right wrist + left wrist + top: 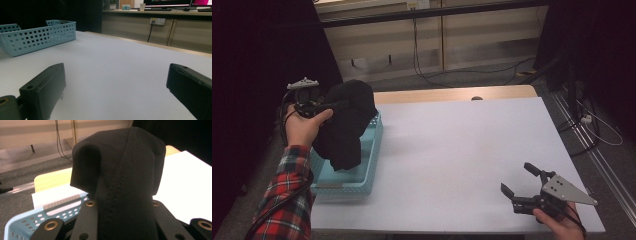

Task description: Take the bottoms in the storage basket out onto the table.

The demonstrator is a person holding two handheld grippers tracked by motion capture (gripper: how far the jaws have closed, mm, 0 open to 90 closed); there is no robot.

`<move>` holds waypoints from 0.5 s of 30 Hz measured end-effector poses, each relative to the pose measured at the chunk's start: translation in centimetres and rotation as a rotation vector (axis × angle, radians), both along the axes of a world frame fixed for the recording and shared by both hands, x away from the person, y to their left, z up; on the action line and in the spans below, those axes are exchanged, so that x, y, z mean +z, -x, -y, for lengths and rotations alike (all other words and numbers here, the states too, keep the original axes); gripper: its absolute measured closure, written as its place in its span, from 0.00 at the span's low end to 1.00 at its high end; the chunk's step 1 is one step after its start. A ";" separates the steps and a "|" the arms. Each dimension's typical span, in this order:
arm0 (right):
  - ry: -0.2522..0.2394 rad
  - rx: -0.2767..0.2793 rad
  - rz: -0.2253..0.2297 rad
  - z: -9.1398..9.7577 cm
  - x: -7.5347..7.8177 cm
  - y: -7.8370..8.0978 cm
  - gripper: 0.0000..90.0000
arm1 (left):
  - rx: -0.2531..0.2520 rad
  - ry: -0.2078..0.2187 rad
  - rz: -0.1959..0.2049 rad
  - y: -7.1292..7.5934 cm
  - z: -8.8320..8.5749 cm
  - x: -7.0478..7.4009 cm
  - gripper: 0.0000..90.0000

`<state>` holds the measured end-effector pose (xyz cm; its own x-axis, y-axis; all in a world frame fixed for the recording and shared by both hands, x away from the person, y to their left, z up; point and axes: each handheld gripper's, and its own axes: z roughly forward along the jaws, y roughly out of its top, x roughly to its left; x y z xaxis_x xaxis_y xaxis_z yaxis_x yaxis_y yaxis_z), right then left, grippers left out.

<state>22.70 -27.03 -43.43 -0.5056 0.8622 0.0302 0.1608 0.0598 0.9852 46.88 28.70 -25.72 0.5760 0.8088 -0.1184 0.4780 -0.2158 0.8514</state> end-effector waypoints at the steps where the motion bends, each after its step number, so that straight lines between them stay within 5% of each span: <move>1: 0.000 0.001 -0.001 0.0 0.0 0.0 0.02 | 0.000 0.002 0.003 0.0 0.1 0.4 0.83; 9: -0.001 0.002 -0.001 0.0 0.0 0.0 0.02 | -0.018 0.023 0.032 0.0 1.6 3.6 0.83; 15: -0.002 0.004 0.000 0.0 0.0 0.0 0.02 | -0.029 0.042 0.033 -0.1 2.5 4.6 0.83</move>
